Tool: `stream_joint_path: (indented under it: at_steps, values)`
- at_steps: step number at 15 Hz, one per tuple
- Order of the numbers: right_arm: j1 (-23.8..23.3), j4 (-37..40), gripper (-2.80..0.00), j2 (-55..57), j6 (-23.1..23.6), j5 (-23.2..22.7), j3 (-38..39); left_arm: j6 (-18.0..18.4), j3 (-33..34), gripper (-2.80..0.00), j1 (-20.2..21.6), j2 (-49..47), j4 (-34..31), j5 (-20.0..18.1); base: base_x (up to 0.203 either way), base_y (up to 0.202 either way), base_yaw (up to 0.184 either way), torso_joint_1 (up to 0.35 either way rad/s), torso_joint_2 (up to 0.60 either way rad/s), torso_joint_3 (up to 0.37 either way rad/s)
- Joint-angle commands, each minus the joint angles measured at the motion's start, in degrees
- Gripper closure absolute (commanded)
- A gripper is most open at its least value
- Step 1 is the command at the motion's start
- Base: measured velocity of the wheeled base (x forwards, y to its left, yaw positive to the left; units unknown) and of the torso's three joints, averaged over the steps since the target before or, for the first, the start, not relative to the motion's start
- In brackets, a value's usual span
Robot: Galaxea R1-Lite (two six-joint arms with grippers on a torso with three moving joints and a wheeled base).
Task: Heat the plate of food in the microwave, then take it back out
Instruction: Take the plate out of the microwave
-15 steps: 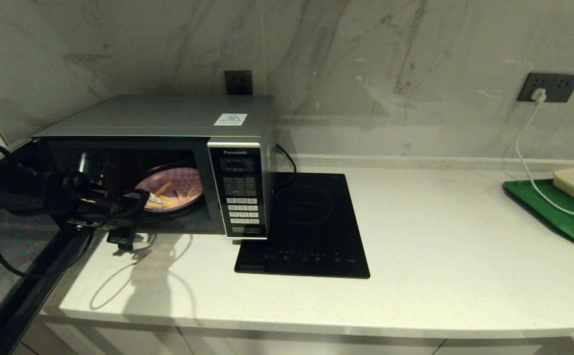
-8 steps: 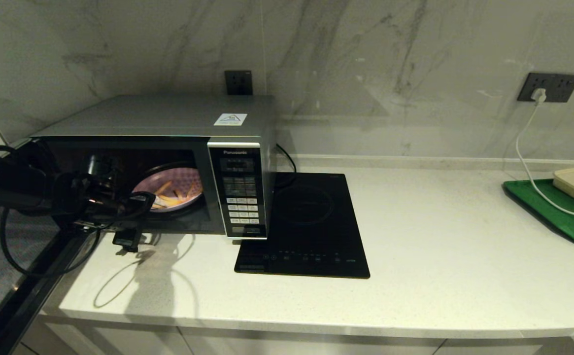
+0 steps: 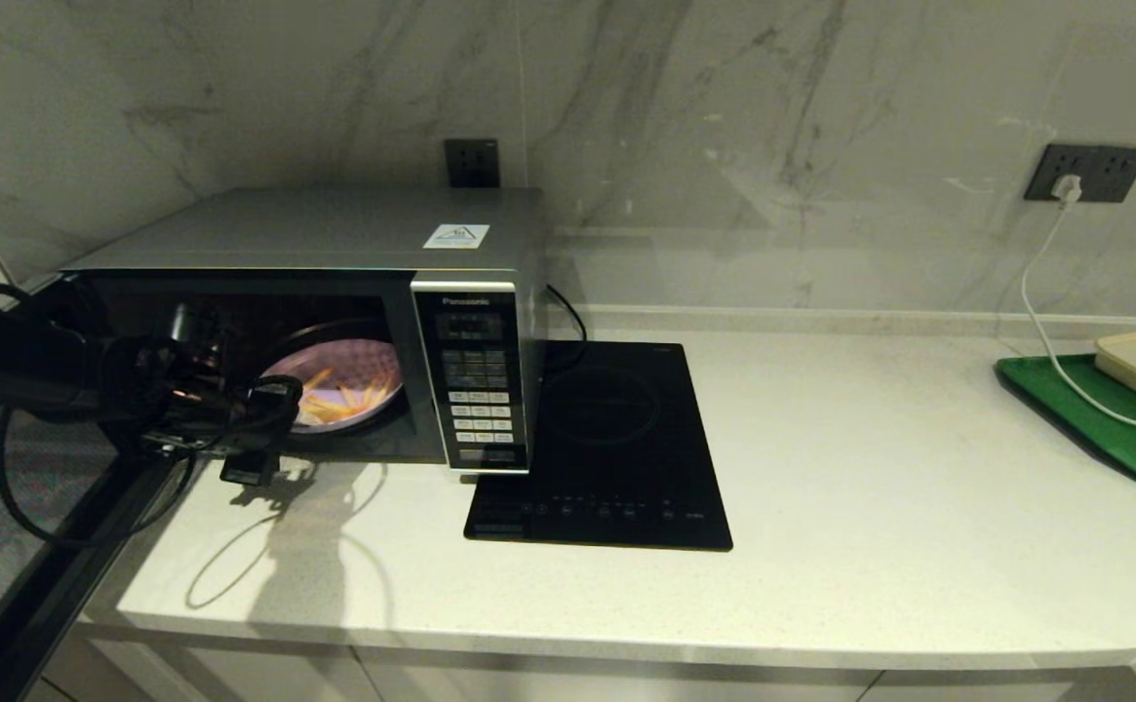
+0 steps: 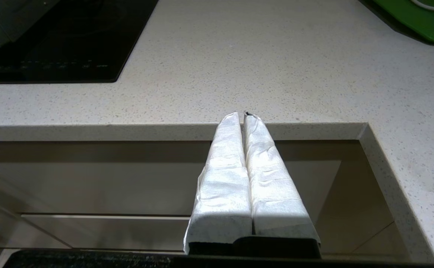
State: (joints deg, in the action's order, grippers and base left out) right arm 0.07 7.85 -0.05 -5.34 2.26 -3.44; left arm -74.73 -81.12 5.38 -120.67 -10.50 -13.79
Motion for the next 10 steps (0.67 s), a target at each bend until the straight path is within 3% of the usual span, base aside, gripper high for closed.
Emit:
stream_joint_path:
  at_steps: [1, 10]
  values:
    - [0.01, 0.06, 0.0, 0.05, -0.02, 0.03, 0.01, -0.42, -0.01, 0.0, -0.01, 1.94, -0.55, -0.18, 0.0, 0.0, 0.0, 0.0, 0.0, 0.0]
    - [0.01, 0.06, 0.0, 0.05, -0.02, 0.03, 0.01, -0.42, -0.01, 0.0, -0.01, 2.98, -1.27, -0.36, 0.0, 0.0, 0.0, 0.0, 0.0, 0.0]
